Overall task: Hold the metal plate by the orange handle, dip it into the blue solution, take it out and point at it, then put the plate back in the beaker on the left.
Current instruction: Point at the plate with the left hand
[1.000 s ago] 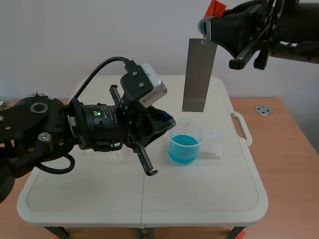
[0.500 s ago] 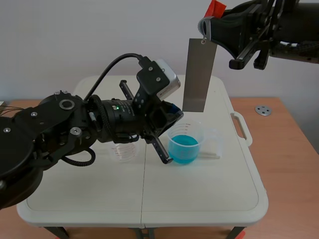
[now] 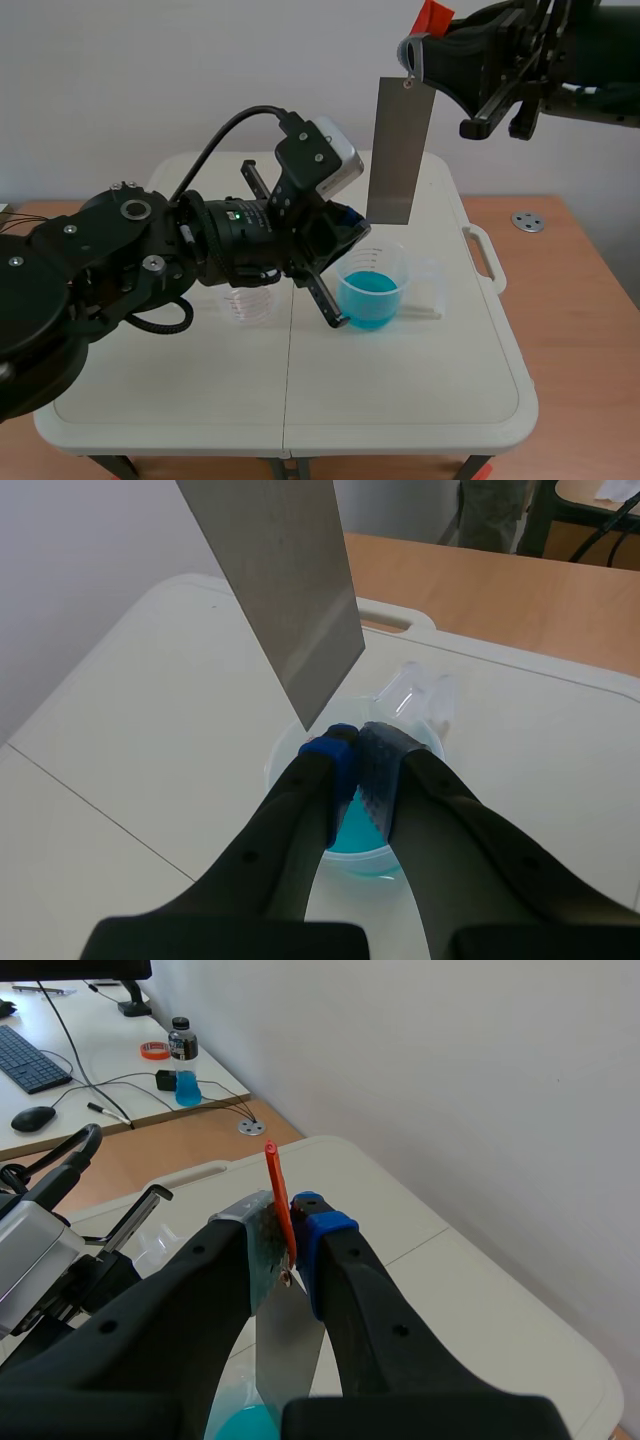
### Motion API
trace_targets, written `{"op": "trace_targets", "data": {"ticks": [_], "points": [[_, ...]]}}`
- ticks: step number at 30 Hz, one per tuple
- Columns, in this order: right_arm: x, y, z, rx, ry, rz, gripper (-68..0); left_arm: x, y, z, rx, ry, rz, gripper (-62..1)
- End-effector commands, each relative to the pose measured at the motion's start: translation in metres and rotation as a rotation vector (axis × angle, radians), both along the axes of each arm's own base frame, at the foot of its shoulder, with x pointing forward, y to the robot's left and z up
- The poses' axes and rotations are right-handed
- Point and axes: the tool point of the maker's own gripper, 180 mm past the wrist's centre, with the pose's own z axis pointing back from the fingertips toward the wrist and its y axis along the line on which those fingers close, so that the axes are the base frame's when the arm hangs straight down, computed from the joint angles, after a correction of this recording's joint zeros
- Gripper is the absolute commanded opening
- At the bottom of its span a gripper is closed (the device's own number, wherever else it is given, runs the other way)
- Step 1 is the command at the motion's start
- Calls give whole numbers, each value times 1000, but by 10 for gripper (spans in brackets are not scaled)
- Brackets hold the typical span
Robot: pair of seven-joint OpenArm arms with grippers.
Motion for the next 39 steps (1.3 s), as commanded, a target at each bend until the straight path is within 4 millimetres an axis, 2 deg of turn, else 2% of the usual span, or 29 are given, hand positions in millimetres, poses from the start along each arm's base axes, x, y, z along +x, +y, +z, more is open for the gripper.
{"op": "trace_targets", "data": {"ticks": [1, 4, 8, 11, 14, 18, 24, 29, 35, 39], "points": [[-1, 1, 17, 26, -45, 13, -662, 1, -4, 11, -25, -20, -3, -591], [-1, 1, 17, 25, -45, 13, -662, 0, -2, 8, -19, -16, -1, -591], [-1, 1, 17, 26, -45, 13, -662, 1, 11, 3, -3, -9, 20, -591], [-1, 1, 17, 25, -45, 13, -662, 1, 34, 3, -8, 0, 69, -591], [-1, 1, 17, 25, -45, 13, -662, -1, 64, 10, -28, 3, 138, -591], [-1, 1, 17, 25, -45, 13, -662, -13, 105, 18, -22, -12, 216, -591], [-1, 1, 17, 25, -45, 13, -662, -47, 161, 10, 47, -3, 285, -591], [-1, 1, 16, 24, -44, 12, -662, -83, 205, -15, 89, 116, 375, -591], [-1, 1, 15, 20, -41, 12, -662, -142, 238, -50, 165, 276, 444, -591], [0, 0, 13, 18, -34, 9, -662, -188, 243, -69, 193, 401, 458, -591]]}}
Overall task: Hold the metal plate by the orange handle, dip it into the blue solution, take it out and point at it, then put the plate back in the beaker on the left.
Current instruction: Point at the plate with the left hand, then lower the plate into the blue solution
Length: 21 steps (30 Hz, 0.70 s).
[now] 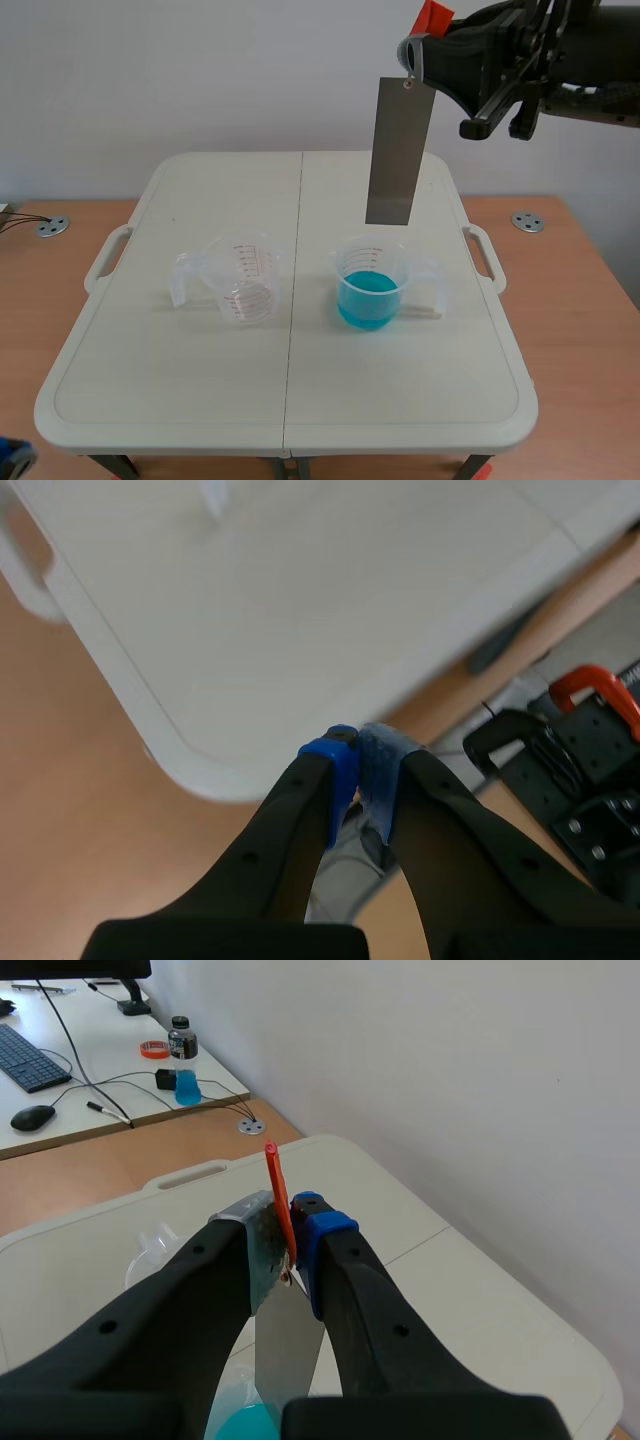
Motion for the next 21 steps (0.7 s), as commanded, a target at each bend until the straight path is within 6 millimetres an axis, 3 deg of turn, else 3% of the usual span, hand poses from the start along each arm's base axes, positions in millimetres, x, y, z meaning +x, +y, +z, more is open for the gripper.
{"op": "trace_targets", "data": {"ticks": [1, 7, 21], "points": [[1, 0, 12, 21, -31, 6, -662, -14, -5, -3, -31, 34, 10, -590], [10, -3, -5, 25, 12, -27, -662, -64, -6, -18, -42, 167, 39, -591], [16, 1, -47, 8, 100, -36, -662, -111, 1, -46, -58, 281, 163, -591]]}}
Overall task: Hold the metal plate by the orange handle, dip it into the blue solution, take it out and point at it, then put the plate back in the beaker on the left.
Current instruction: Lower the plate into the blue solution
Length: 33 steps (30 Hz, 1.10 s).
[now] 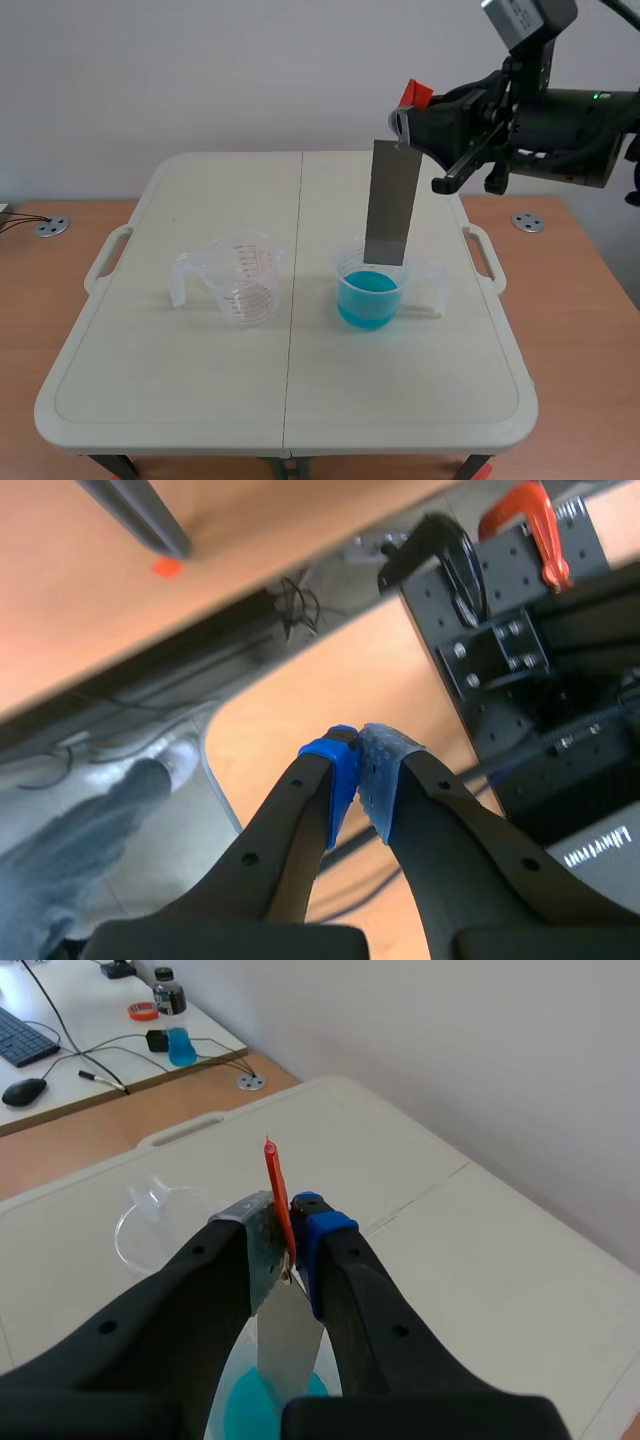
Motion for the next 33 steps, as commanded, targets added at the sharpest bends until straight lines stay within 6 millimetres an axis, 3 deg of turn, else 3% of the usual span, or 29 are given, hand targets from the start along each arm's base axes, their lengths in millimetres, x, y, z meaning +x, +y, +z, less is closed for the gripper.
{"op": "trace_targets", "data": {"ticks": [1, 9, 23, 33], "points": [[4, 0, 9, 25, -29, -2, -662, -1, -8, 1, -25, 0, -11, -591], [8, 2, -16, 47, 25, -25, -662, -14, -14, -4, -41, 37, -14, -591], [13, 3, -57, 87, 112, -72, -662, -15, -14, -5, -40, 40, -14, -591], [3, 19, -74, 55, 116, -20, -662, -15, -14, -5, -40, 40, -14, -591]]}}
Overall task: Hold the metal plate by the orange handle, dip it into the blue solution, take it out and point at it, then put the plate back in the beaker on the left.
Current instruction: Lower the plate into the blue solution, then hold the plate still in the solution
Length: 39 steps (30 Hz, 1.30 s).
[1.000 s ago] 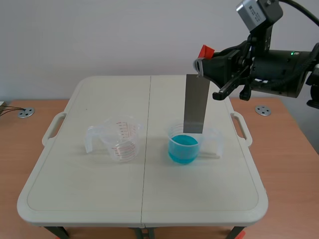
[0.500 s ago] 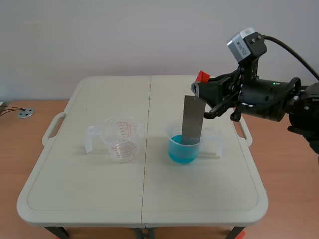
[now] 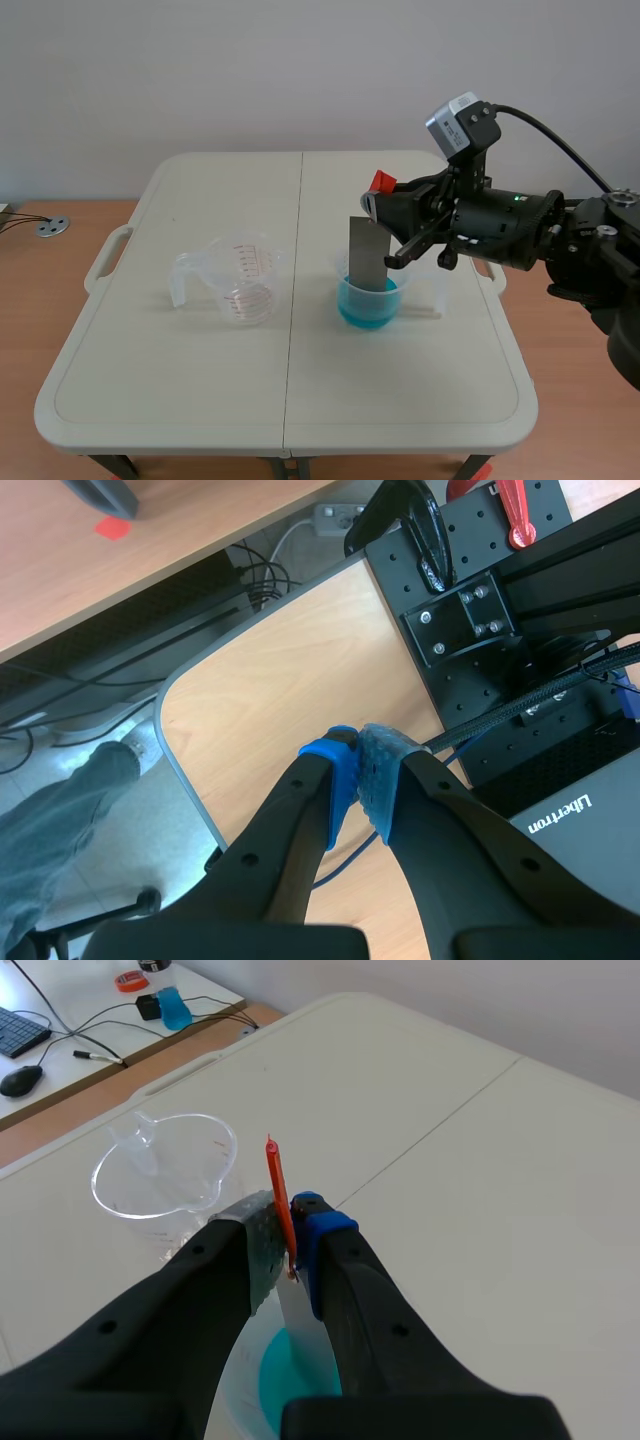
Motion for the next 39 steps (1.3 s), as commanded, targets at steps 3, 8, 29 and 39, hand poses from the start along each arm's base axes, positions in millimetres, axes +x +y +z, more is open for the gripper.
{"op": "trace_targets", "data": {"ticks": [3, 8, 29, 39], "points": [[2, 0, 3, 19, -13, 8, -662, 3, -4, 3, -17, -11, -2, -591], [1, -2, -5, -2, 2, 6, -662, 3, -4, 3, -17, -11, -2, -591], [1, -3, -7, -20, -2, 10, -662, 2, -4, 2, -13, -5, -3, -591], [2, -3, -7, -20, -4, 10, -662, 2, -4, 2, -13, -5, -3, -591]]}}
